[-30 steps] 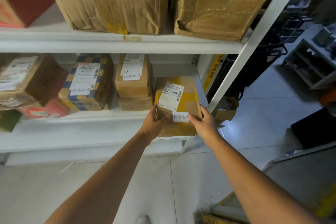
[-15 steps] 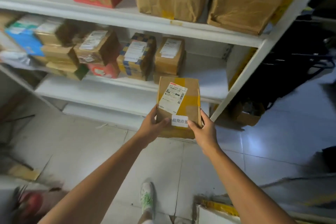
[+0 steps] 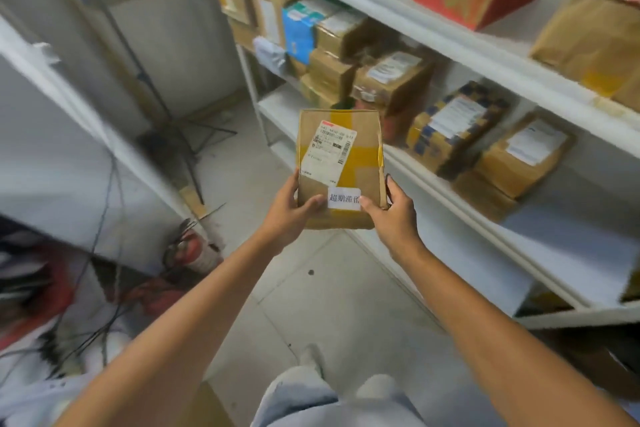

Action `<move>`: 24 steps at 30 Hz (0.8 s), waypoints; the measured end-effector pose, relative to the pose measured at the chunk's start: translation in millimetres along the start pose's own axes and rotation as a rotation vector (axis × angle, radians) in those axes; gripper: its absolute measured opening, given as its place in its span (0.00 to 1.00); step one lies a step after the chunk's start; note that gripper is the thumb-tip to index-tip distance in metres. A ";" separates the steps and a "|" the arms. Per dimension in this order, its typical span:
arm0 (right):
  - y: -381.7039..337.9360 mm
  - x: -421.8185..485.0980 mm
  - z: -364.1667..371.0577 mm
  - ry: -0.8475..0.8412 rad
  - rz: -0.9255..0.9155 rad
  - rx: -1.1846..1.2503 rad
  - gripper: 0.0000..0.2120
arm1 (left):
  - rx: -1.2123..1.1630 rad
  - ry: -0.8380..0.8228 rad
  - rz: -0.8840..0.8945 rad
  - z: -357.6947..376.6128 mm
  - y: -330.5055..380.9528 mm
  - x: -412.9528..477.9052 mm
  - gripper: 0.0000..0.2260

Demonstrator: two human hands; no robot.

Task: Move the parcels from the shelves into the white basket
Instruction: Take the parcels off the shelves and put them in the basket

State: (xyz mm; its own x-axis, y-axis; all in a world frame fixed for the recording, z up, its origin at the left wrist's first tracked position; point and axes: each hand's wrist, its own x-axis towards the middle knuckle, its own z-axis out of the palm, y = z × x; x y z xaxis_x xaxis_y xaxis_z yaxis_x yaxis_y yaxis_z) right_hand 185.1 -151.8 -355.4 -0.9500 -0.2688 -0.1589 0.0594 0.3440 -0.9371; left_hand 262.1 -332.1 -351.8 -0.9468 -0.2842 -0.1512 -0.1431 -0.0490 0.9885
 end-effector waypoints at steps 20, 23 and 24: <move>-67.1 27.6 129.1 -1.170 -0.363 -0.045 0.29 | 0.014 1.251 -0.088 -3.1 -6.6 -136.1 0.27; -61.5 -15.0 142.7 -1.331 -0.377 -0.065 0.29 | -0.024 1.426 -0.159 14.5 -17.1 -183.9 0.28; -58.6 -30.0 147.1 -1.376 -0.389 -0.078 0.29 | -0.034 1.481 -0.179 20.2 -21.1 -199.8 0.30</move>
State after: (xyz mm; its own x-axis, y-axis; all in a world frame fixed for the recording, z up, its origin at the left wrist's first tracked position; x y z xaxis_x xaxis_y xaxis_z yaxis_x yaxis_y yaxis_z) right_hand 255.2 -296.2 -341.4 0.1481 -0.9826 -0.1125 -0.1906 0.0832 -0.9781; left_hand 448.5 -254.9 -342.4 0.2299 -0.9605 -0.1568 -0.1965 -0.2036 0.9591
